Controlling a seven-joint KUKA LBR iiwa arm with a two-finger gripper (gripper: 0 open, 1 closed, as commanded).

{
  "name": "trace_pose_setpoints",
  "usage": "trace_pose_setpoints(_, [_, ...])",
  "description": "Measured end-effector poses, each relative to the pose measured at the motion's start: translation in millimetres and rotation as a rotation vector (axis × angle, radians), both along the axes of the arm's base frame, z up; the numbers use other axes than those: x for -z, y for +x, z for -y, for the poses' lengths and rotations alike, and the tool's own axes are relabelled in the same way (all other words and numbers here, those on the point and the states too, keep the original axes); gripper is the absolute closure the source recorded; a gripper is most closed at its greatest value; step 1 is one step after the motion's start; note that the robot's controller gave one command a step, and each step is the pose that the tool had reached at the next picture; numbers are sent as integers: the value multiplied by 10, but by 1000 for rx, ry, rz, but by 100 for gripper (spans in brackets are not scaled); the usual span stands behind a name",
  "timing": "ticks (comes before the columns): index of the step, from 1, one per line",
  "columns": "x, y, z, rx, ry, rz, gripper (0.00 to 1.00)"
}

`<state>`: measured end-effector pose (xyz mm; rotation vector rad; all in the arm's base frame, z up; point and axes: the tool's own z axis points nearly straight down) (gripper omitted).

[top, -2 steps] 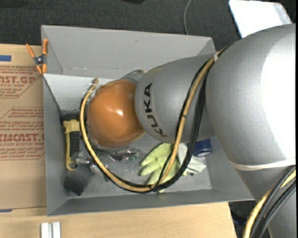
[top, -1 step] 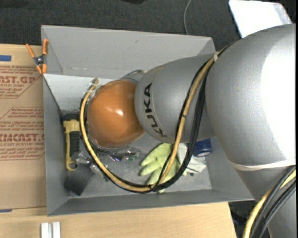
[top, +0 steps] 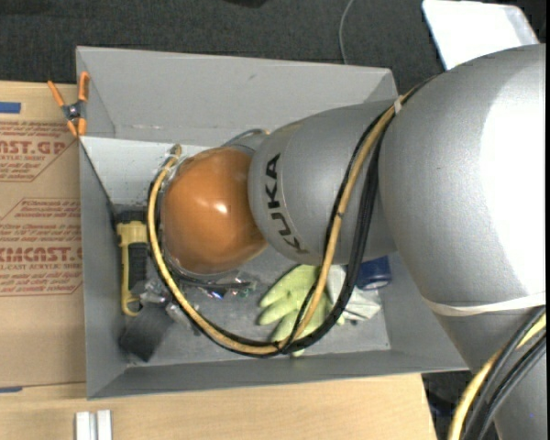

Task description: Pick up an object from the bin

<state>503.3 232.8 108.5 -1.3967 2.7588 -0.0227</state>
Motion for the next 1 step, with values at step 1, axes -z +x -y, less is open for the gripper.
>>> trace_pose_setpoints(1, [0, 0, 0, 0, 0, 0, 100])
